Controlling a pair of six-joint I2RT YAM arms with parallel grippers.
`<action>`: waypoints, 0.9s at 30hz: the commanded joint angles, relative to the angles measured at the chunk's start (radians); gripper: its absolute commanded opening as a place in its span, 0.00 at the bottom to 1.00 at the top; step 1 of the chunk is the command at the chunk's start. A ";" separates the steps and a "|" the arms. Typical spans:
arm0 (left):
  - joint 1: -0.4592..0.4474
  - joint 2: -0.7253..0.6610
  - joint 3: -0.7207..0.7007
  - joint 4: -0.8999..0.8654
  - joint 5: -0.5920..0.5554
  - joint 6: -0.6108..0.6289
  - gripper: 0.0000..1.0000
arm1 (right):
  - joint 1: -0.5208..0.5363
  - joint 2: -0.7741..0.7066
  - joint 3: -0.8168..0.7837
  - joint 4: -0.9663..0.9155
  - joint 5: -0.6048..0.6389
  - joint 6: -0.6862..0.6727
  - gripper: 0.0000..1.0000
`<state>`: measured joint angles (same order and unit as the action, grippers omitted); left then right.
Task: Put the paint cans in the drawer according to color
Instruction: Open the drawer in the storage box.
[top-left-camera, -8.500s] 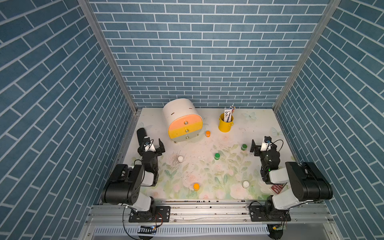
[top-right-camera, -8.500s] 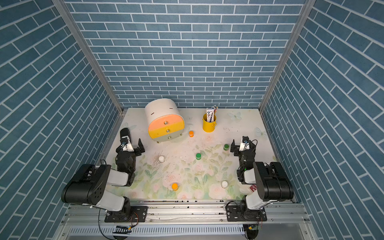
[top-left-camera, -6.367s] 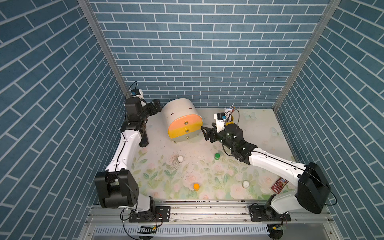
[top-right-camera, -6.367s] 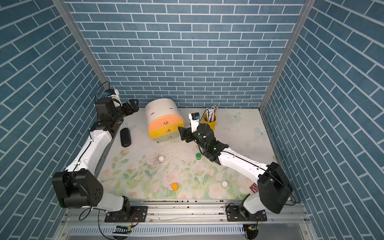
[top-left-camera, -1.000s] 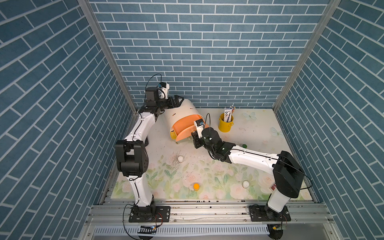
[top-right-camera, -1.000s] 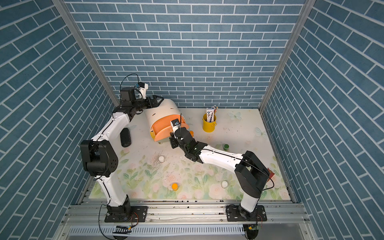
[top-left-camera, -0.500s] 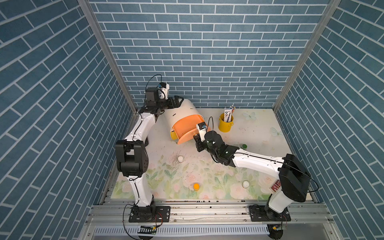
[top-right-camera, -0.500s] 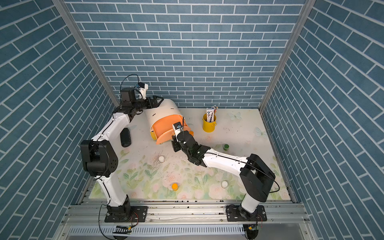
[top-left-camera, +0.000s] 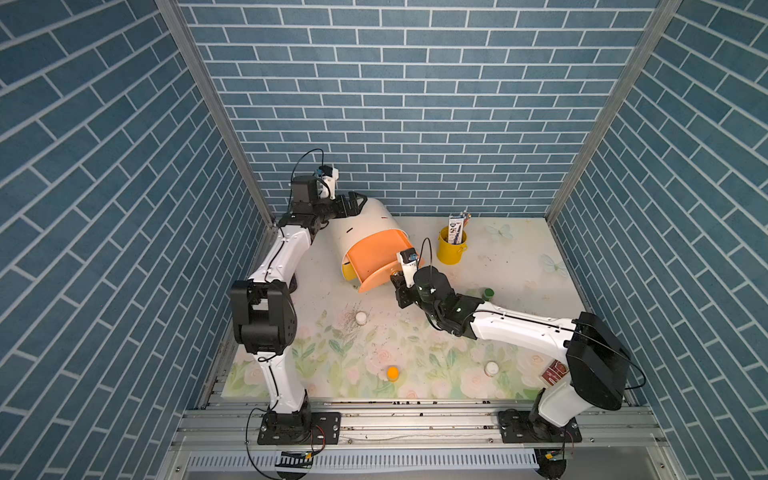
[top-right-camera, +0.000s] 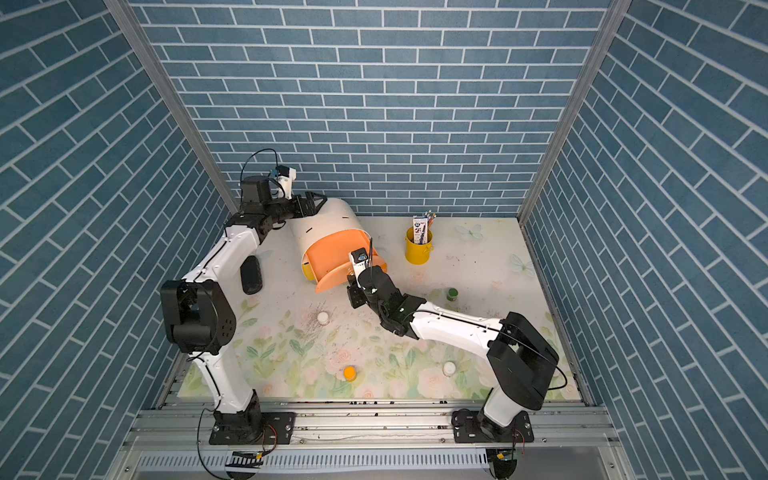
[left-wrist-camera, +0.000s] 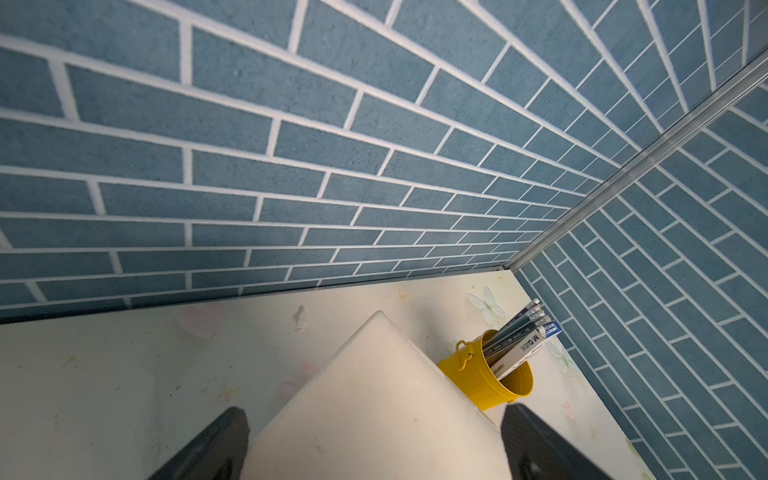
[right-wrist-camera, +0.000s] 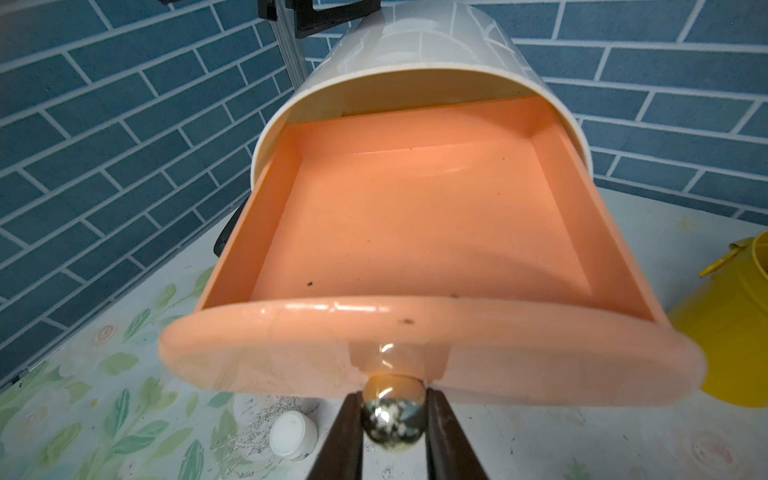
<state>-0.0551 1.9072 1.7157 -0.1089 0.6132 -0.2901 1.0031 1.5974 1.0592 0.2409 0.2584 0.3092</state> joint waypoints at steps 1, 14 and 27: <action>-0.007 -0.011 -0.021 -0.055 0.003 0.010 1.00 | 0.002 -0.039 -0.028 -0.015 0.028 0.034 0.04; -0.008 -0.021 -0.016 -0.067 0.004 0.011 1.00 | 0.001 -0.062 -0.053 -0.050 0.067 0.028 0.46; -0.030 -0.124 -0.028 -0.132 -0.064 0.040 1.00 | 0.000 -0.272 -0.110 -0.192 0.099 0.055 0.56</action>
<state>-0.0650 1.8538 1.7039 -0.1936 0.5854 -0.2745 1.0031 1.4002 0.9623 0.1112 0.3294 0.3267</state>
